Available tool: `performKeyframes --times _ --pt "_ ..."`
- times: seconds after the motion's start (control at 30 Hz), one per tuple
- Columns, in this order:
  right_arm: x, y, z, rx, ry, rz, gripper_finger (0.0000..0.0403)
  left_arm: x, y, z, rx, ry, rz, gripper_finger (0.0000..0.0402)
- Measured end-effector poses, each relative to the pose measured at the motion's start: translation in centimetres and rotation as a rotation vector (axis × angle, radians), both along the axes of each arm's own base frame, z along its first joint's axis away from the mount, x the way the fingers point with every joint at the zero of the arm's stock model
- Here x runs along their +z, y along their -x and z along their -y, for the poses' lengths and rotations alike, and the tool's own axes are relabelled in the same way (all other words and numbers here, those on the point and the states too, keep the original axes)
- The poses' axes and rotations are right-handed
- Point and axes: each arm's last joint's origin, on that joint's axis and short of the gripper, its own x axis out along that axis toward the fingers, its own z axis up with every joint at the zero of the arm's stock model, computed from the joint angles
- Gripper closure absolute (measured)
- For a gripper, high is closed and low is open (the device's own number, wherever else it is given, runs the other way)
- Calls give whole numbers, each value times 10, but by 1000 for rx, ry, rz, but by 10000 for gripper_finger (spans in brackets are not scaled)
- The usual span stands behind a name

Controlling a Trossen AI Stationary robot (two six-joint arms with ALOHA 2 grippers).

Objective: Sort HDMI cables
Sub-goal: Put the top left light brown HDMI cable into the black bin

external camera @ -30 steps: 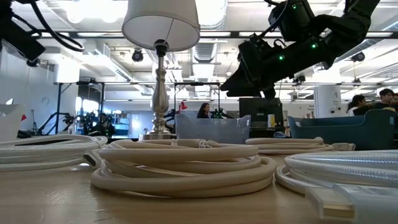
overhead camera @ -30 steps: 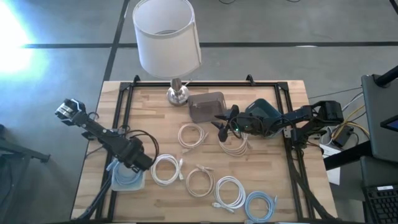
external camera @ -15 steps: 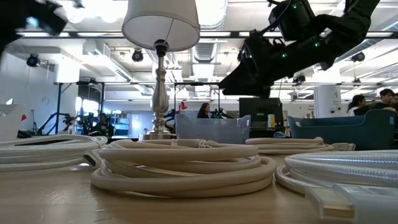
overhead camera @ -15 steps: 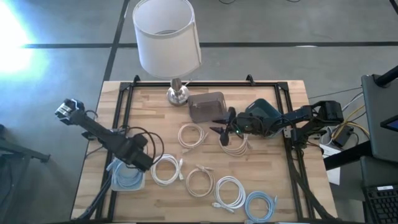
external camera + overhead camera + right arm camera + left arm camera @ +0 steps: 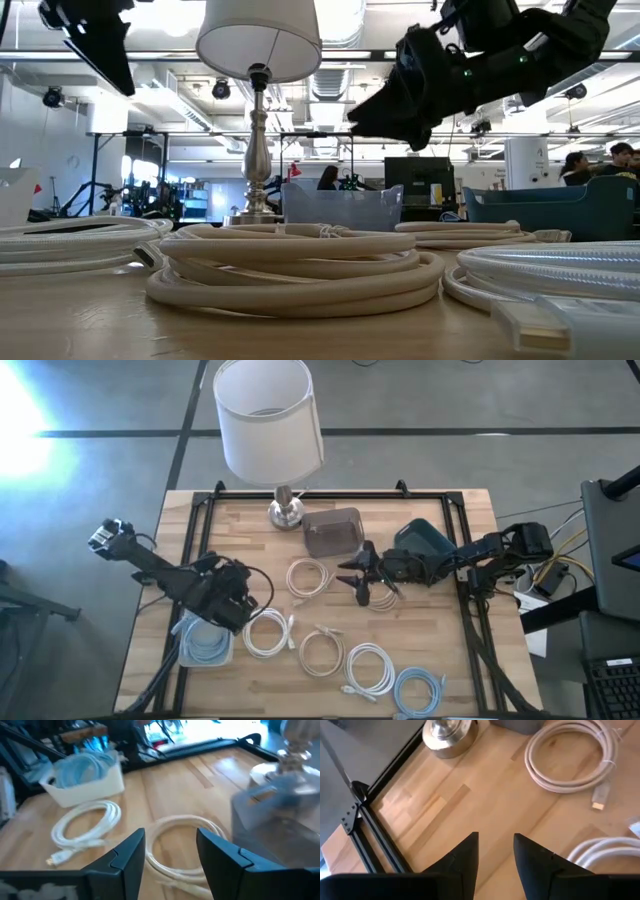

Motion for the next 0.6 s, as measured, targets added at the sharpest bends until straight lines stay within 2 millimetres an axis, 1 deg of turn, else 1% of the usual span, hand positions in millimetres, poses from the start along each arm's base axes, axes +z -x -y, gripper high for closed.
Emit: performKeyframes --times 0.17,0.3,0.47,0.6 --pt "-6 -8 -8 35 38 34 240 -4 -9 -10 8 -2 2 275" --pt "-10 -25 -9 54 38 23 238 -9 -22 -20 -77 14 -22 275" --pt "-18 -55 -13 135 83 -83 220 -10 -41 -36 -181 41 -11 275" --pt "-24 -77 -14 160 124 -233 204 -9 -49 -51 -191 20 -7 275"
